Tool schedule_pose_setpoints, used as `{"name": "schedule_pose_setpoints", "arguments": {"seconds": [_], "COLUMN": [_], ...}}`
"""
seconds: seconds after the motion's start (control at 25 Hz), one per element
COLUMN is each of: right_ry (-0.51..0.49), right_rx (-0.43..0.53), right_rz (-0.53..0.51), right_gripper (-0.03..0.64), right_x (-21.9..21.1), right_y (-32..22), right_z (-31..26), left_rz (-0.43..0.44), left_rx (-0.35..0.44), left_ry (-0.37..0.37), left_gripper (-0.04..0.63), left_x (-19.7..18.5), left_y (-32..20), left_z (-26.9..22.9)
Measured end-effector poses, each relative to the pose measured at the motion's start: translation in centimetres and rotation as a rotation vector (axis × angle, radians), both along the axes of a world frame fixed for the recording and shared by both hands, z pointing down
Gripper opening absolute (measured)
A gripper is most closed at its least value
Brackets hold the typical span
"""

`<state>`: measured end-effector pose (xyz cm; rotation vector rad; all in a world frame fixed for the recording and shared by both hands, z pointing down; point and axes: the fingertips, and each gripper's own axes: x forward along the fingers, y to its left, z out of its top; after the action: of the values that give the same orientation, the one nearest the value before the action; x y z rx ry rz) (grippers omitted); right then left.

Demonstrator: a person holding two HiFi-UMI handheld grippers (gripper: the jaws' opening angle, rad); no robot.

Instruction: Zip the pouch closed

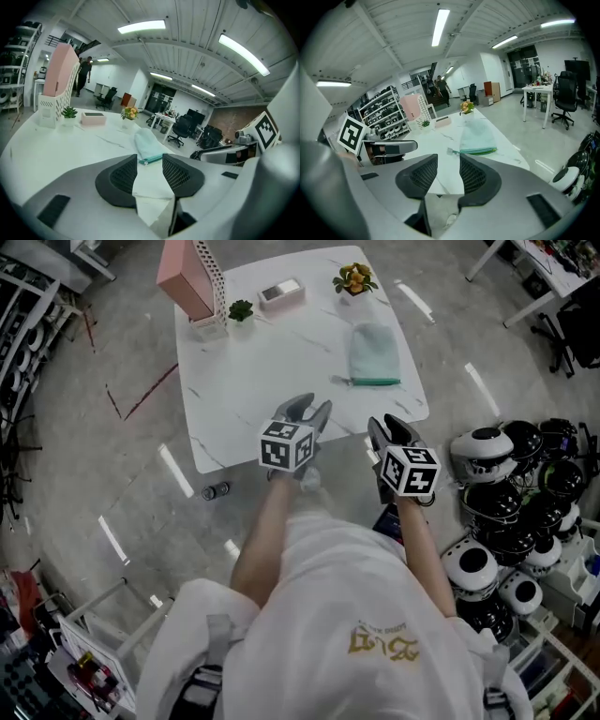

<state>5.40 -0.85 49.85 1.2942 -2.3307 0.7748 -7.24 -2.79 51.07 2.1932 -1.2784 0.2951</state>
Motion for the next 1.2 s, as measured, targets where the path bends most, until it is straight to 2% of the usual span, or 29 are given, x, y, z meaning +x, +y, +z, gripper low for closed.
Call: {"name": "schedule_pose_setpoints", "arguments": {"seconds": [0.32, 0.6, 0.76, 1.2], "right_ry": [0.006, -0.052, -0.075, -0.031], "right_rx": [-0.069, -0.115, -0.119, -0.138], "right_rz": [0.074, 0.119, 0.163, 0.113], "right_gripper": [0.156, 0.158, 0.158, 0.150], "right_x": [-2.8, -4.0, -3.5, -3.6], "right_y": [-3.9, -5.5, -7.0, -8.2], "right_z": [2.7, 2.9, 3.2, 6.1], "left_rz": [0.186, 0.331, 0.377, 0.466], "left_rx": [-0.019, -0.020, -0.029, -0.035], "left_ry": [-0.088, -0.155, -0.174, -0.305], "left_gripper": [0.175, 0.175, 0.178, 0.178], "left_x": [-0.9, 0.1, 0.7, 2.0], "left_y": [-5.0, -6.8, -7.4, -9.0], "left_z": [2.3, 4.2, 5.2, 7.3]}}
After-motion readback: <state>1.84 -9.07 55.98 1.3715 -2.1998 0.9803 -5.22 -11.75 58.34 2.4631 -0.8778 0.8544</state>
